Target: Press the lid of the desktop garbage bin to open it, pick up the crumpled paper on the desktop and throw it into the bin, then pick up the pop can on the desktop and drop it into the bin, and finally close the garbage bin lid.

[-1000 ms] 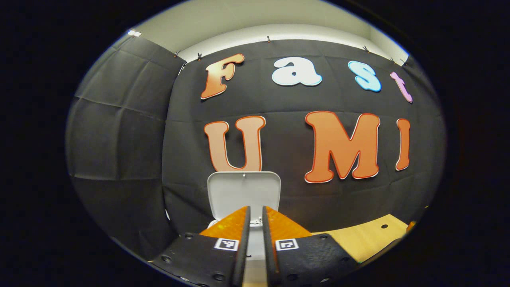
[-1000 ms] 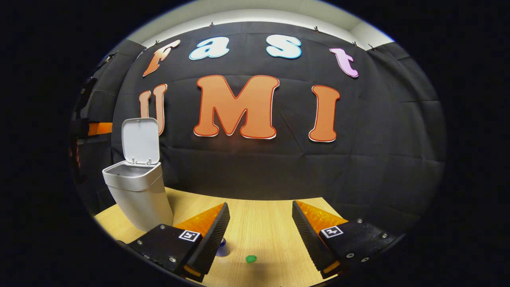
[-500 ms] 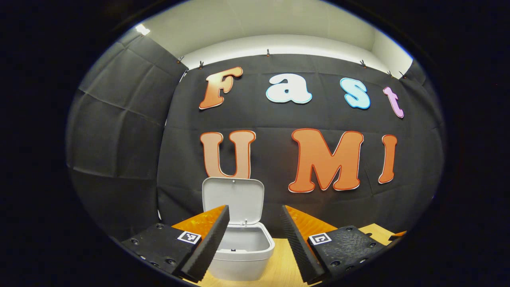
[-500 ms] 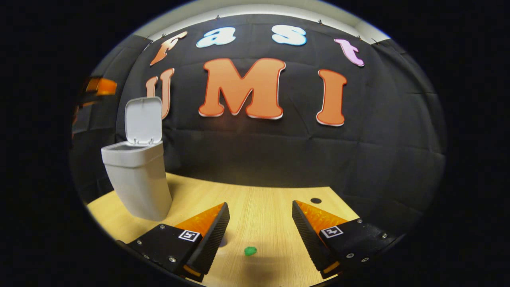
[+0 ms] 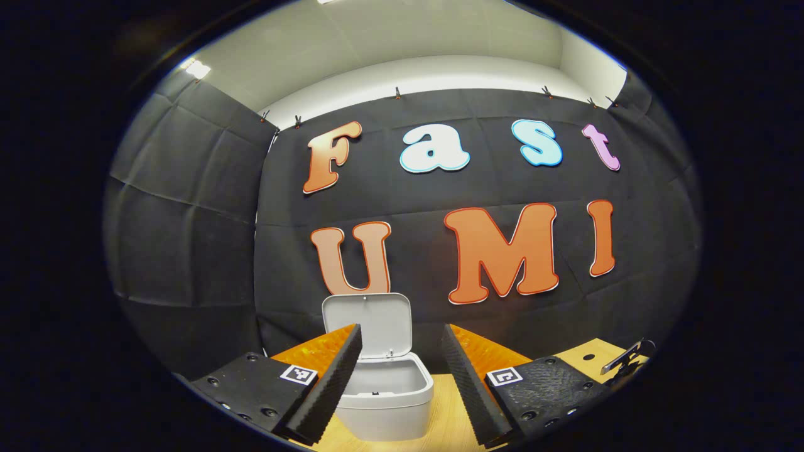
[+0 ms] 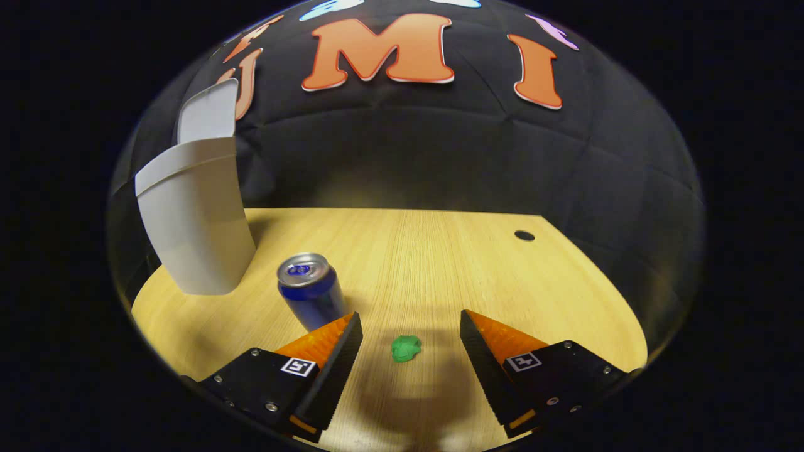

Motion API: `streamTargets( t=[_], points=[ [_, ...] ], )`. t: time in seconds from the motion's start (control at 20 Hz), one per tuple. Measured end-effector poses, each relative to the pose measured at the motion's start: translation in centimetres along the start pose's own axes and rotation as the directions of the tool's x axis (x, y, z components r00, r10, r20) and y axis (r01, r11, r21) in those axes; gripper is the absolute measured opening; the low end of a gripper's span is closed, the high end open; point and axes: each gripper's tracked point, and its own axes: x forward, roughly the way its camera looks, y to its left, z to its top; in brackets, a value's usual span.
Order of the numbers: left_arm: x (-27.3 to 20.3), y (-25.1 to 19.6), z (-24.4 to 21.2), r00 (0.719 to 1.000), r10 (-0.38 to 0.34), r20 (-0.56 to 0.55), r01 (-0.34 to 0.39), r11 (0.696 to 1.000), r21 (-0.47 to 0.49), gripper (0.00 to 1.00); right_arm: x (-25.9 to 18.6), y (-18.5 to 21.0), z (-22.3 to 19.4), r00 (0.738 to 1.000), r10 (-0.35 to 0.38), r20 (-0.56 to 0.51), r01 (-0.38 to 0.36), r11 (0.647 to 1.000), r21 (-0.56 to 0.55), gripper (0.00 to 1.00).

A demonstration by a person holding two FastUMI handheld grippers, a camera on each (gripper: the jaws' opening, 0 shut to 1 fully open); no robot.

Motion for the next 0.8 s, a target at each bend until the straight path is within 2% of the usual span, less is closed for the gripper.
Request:
streamTargets(
  t=[0.1,0.2,0.35,0.4,0.45,0.6,0.7,0.75,0.8],
  points=[
    [-0.2,0.2,0.1,1.000,0.007,-0.003,-0.007,1.000,0.021,0.82,1.0,-0.1,-0.7,1.000,-0.003,-0.026,0.003,1.000,-0.023,0.90],
    [-0.6,0.3,0.2,1.000,0.015,-0.006,-0.015,0.999,0.034,0.82,2.1,-0.1,-2.1,0.997,-0.008,-0.075,0.005,0.999,-0.037,0.80],
    [-0.9,0.4,0.1,1.000,0.021,-0.012,-0.021,0.999,0.045,0.82,2.9,0.5,-4.0,0.990,0.004,-0.140,-0.009,0.999,-0.033,0.48],
    [-0.9,0.5,0.1,1.000,0.022,-0.015,-0.021,0.999,0.047,0.83,3.0,0.7,-4.5,0.987,0.010,-0.159,-0.016,0.999,-0.039,0.46],
    [-1.0,0.6,-0.2,1.000,0.022,-0.021,-0.021,0.999,0.048,0.83,3.4,0.9,-5.3,0.983,0.013,-0.185,-0.023,0.999,-0.049,0.51],
    [-0.9,0.7,-0.8,0.999,0.023,-0.043,-0.021,0.999,0.048,0.84,3.3,1.3,-6.0,0.978,0.024,-0.207,-0.037,0.998,-0.059,0.46],
    [-0.9,0.8,-1.2,0.998,0.023,-0.054,-0.020,0.999,0.045,0.84,3.2,1.7,-5.7,0.979,0.031,-0.201,-0.040,0.998,-0.044,0.31],
    [-1.0,0.9,-1.3,0.998,0.022,-0.058,-0.020,0.999,0.044,0.89,3.2,1.7,-5.6,0.979,0.031,-0.204,-0.039,0.998,-0.039,0.21],
    [-0.9,0.9,-1.4,0.998,0.019,-0.060,-0.017,0.999,0.042,0.84,3.1,1.8,-5.4,0.978,0.034,-0.204,-0.041,0.999,-0.030,0.17]
  ],
)
